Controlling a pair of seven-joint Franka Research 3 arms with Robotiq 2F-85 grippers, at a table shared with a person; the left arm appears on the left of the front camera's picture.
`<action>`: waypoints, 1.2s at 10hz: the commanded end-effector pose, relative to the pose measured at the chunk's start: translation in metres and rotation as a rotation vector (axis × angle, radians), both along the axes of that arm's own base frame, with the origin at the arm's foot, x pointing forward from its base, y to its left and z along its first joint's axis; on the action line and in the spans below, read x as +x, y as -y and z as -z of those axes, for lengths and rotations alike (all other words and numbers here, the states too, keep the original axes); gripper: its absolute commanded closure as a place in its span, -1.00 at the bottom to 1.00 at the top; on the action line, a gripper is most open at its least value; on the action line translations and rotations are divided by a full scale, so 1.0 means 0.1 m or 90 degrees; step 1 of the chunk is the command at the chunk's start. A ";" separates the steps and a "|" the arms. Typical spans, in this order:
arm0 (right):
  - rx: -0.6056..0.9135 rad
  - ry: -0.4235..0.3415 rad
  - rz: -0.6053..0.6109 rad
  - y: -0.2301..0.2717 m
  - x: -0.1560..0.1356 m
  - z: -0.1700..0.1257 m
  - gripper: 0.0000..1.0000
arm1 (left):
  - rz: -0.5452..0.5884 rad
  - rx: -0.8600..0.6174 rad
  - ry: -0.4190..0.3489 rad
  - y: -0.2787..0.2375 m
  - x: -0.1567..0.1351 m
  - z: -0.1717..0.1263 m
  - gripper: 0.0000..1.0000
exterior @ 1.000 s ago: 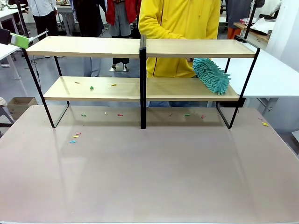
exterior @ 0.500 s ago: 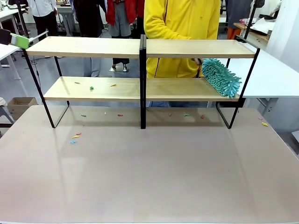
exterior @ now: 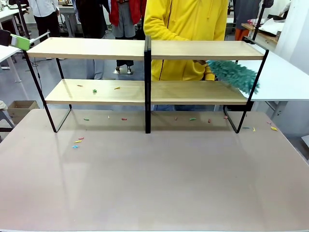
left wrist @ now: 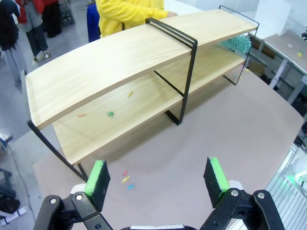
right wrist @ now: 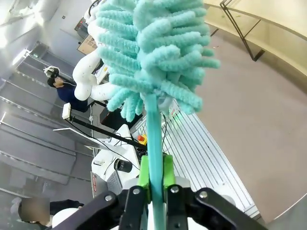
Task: Clean the shelves.
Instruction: Clean another randomly selected level of the Shelf with the Duster.
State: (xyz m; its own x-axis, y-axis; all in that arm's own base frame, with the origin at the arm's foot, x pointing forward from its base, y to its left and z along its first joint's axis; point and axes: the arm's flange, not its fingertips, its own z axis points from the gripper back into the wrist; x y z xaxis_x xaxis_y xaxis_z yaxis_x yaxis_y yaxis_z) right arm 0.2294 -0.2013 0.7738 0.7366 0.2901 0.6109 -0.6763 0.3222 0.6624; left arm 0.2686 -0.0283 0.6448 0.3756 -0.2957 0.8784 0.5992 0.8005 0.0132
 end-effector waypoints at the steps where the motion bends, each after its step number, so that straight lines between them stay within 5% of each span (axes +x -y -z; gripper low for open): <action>1: -0.069 -0.002 -0.030 -0.25 -0.14 -0.08 0.75 | 0.007 -0.002 0.001 -0.01 0.01 0.01 -1.00; 3: -0.230 -0.018 -0.182 -1.58 0.27 -0.09 0.75 | 0.007 -0.002 0.001 -0.01 0.01 0.01 -1.00; 5: -0.468 -0.073 -0.289 -3.13 0.38 0.50 0.75 | 0.007 -0.002 0.001 -0.01 0.01 0.01 -1.00; 6: -0.561 -0.074 -0.276 -3.63 0.34 0.81 0.75 | 0.007 -0.002 0.001 -0.01 0.01 0.01 -1.00; 7: -0.610 -0.073 -0.312 -3.88 0.23 1.07 0.75 | 0.007 -0.002 0.001 -0.01 0.01 0.01 -1.00; 8: -0.562 -0.055 -0.391 -3.83 0.14 1.00 0.75 | 0.007 -0.002 0.001 -0.01 0.01 0.01 -1.00; 9: -0.528 -0.089 -0.304 -3.78 0.22 0.85 0.75 | 0.007 -0.002 0.001 -0.01 0.01 0.01 -1.00; 11: -0.582 -0.086 -0.357 -4.18 0.10 1.14 0.75 | 0.007 -0.002 0.001 -0.01 0.01 0.01 -1.00; 12: -0.627 -0.083 -0.322 -4.43 0.25 1.21 0.75 | 0.007 -0.002 0.001 -0.01 0.01 0.01 -1.00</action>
